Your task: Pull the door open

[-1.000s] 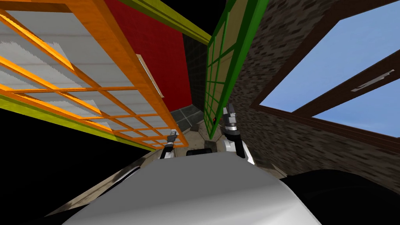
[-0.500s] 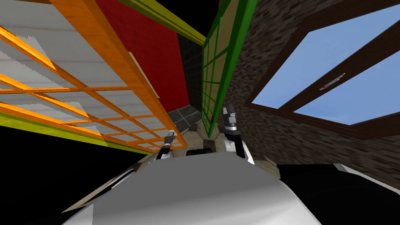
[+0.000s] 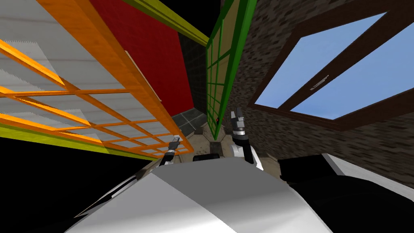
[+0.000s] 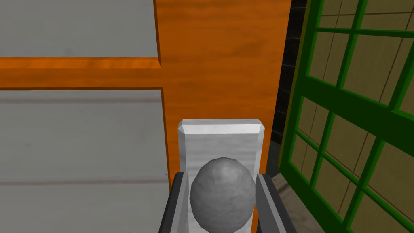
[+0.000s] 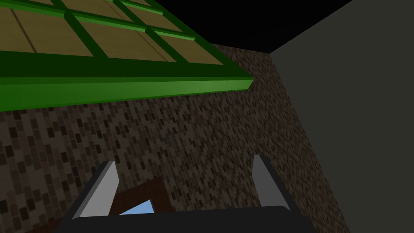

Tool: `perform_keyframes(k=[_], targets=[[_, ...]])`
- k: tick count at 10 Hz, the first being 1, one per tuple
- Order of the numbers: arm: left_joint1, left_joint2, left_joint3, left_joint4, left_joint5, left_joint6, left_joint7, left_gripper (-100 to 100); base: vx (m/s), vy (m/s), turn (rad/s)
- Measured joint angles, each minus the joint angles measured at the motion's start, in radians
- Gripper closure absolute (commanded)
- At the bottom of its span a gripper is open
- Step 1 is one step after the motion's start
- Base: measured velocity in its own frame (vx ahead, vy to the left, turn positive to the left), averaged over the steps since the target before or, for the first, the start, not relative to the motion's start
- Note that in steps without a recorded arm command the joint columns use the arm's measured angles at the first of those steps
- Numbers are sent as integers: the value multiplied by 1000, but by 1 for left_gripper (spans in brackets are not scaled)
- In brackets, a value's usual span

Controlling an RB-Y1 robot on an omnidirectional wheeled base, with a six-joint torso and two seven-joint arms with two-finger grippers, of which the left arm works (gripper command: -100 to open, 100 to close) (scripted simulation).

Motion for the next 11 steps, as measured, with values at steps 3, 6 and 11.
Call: perform_keyframes(k=[3,6,11], targets=[[26,30,-51,8,-16,-42,45,100,-224,63,-101],[40,44,-77,21,-27,-71,74,100,-156,49,-89],[51,65,-116,50,-56,-141,123,100,-203,79,-132]])
